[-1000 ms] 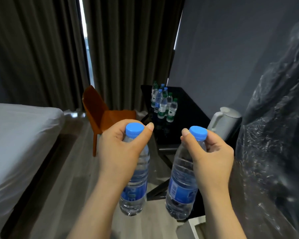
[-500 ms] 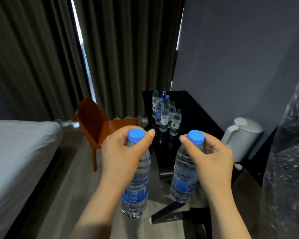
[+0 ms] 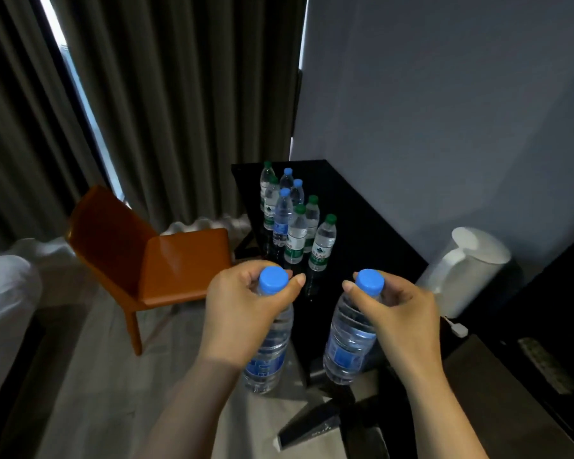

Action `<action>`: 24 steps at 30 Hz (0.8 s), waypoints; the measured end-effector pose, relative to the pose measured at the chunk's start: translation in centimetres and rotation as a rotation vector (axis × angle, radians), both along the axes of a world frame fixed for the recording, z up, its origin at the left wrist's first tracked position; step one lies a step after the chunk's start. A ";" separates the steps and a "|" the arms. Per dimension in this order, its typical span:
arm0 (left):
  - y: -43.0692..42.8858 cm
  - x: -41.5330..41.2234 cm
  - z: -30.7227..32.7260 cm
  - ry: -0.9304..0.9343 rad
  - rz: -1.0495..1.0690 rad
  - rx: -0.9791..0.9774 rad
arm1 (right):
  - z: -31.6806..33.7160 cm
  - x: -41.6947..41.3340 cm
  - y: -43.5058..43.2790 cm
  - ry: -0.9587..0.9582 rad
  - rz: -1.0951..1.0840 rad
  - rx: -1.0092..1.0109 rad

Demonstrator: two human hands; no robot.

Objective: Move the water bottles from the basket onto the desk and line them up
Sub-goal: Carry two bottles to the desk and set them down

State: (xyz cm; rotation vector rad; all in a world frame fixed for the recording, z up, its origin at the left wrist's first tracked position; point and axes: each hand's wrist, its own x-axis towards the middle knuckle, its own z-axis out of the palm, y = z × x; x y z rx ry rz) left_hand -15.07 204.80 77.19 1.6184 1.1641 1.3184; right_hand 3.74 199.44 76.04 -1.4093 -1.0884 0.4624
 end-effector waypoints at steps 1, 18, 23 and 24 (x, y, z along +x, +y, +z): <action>1.4 -0.3 -0.5 0.024 -0.004 -0.008 | -0.3 -0.2 1.0 0.002 -0.012 -0.014; 17.8 1.8 -6.8 0.170 -0.158 -0.167 | -7.5 2.9 14.2 -0.005 -0.057 -0.273; 23.0 5.4 -8.2 0.381 -0.238 -0.068 | -9.9 5.4 17.9 -0.026 -0.041 -0.298; 24.0 6.0 -8.5 0.416 -0.250 -0.065 | -10.1 5.9 18.6 -0.030 -0.050 -0.289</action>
